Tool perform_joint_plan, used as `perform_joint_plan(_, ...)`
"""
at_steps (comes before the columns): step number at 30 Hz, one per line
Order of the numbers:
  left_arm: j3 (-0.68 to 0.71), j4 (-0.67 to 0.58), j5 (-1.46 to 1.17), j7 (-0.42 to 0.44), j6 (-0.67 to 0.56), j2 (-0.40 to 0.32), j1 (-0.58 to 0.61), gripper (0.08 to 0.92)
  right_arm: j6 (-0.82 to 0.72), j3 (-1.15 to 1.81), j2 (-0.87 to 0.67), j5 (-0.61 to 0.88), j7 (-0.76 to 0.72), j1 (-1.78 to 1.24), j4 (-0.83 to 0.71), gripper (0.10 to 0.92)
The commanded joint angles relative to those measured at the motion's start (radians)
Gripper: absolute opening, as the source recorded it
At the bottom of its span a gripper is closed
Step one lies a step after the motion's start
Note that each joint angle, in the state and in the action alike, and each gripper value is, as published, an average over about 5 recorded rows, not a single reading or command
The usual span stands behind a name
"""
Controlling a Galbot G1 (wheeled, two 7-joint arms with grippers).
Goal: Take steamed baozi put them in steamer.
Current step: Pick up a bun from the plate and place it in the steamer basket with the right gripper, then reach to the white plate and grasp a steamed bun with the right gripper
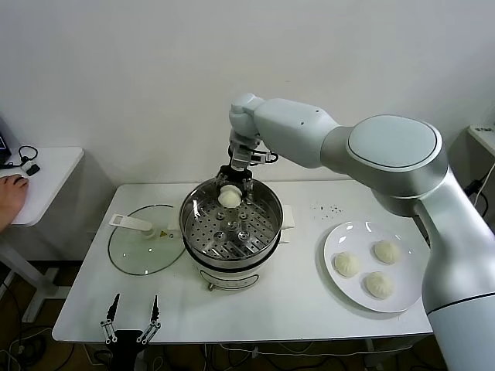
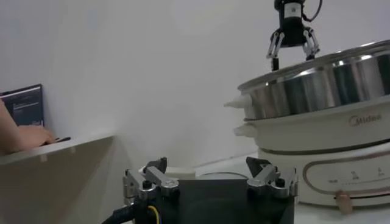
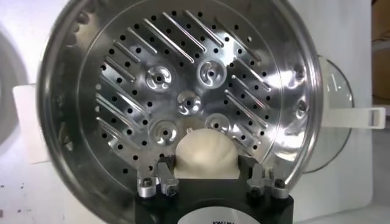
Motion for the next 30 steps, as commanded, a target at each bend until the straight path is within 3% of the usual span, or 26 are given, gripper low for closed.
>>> perform_joint_plan(1,0.001,0.004,0.0,0.001,-0.001,-0.003,-0.004,0.823,0.049,0.014,0.051,-0.042,-0.015,-0.057,-0.073,0.68)
perform_joint_plan(12,-0.001,0.005,0.0,0.001,-0.002,-0.003,-0.006,0.823,0.049,0.031,0.053,-0.055,-0.003,-0.068,-0.096,0.681)
perform_joint_plan(19,-0.005,-0.004,0.002,0.0,0.0,-0.003,0.0,0.823,0.049,0.052,0.044,-0.033,0.014,-0.057,-0.083,0.803)
perform_joint_plan(30,-0.014,-0.023,0.006,0.0,0.0,-0.007,0.018,0.823,0.049,-0.113,-0.062,0.297,-0.113,0.141,0.04,0.823)
